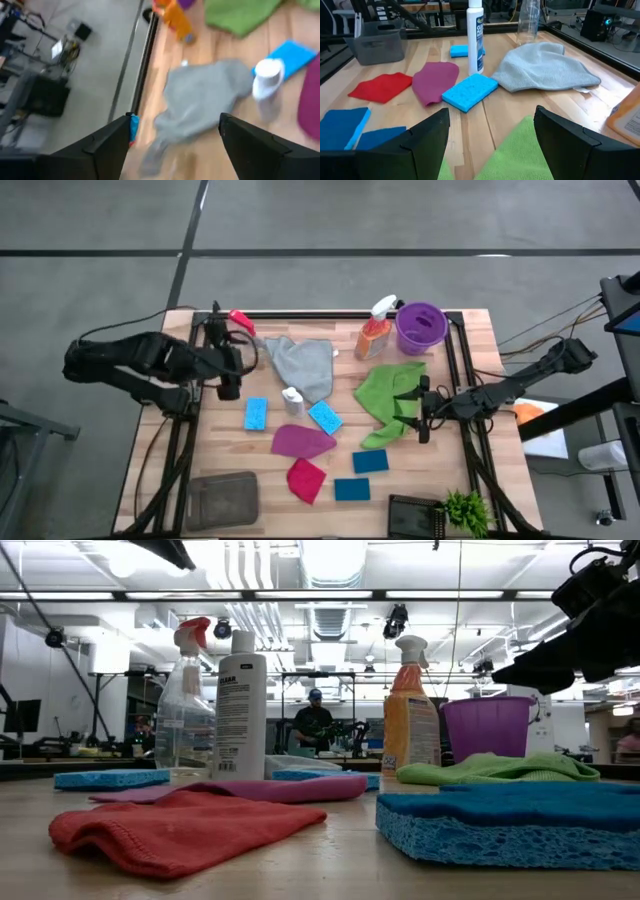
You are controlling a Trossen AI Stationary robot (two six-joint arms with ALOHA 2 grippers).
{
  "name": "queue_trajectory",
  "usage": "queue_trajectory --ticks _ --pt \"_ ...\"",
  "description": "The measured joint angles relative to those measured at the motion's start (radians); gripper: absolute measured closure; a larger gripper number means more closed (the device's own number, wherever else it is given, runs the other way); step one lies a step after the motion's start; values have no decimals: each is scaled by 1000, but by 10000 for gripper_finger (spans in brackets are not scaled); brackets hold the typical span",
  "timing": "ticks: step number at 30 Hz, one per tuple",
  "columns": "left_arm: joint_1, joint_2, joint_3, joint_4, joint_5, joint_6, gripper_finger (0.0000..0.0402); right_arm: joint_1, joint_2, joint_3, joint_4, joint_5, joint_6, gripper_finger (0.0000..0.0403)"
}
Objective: Pick & Place Kitchen Items
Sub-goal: Put the transparent spray bottle into the gray bin
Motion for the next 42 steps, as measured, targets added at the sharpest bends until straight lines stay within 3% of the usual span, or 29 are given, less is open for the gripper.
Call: queue_trajectory --ticks 2,5,8,11,14,20,22,42 --pt "10 56 106 -106 -45 1 106 0 16 0 15 0 2 119" --pt "13 108 207 -159 -213 2 108 0 41 0 35 0 2 119" --pt "12 127 258 -161 -378 13 108 0 66 0 58 -13 5 119" --pt "13 124 266 -165 -442 12 108 0 88 0 66 -19 20 119" --pt "16 106 253 -182 -338 -60 108 0 110 0 75 -28 30 119" --pt "120 110 244 -169 189 -73 108 0 144 -1 134 -45 30 119" --pt "165 116 244 -160 283 -52 108 0 151 -1 141 -45 25 119" --pt "662 207 243 -256 319 430 108 0 193 -1 177 -68 25 119"
